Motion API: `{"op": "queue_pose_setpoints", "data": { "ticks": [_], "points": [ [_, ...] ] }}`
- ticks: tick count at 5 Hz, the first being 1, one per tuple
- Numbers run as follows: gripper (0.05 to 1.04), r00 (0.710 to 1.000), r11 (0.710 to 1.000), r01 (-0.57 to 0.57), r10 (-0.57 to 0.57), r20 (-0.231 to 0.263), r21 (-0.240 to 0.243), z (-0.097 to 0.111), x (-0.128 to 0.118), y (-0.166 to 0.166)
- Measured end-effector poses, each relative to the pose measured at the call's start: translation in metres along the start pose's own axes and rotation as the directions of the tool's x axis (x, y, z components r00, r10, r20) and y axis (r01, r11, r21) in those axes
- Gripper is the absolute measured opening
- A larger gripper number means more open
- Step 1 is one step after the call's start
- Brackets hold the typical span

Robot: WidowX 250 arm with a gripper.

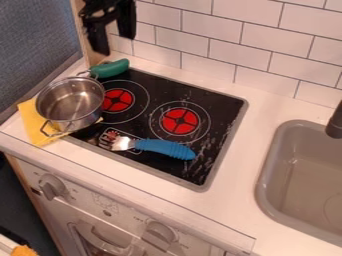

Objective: Move the silver pot into the right burner

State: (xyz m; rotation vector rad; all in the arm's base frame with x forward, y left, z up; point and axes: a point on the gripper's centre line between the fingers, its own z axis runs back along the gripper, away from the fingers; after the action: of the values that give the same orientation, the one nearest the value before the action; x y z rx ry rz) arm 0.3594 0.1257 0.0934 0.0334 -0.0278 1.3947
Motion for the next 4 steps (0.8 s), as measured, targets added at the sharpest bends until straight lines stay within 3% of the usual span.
{"op": "queue_pose_setpoints", "data": {
  "ticks": [2, 4],
  "points": [
    [1.001, 0.990, 0.989, 0.137, -0.139, 0.028, 0.064, -0.039, -0.008, 0.021],
    [1.001, 0.978, 0.979, 0.192, -0.197, 0.075, 0.074, -0.061, -0.009, 0.030]
  ]
}}
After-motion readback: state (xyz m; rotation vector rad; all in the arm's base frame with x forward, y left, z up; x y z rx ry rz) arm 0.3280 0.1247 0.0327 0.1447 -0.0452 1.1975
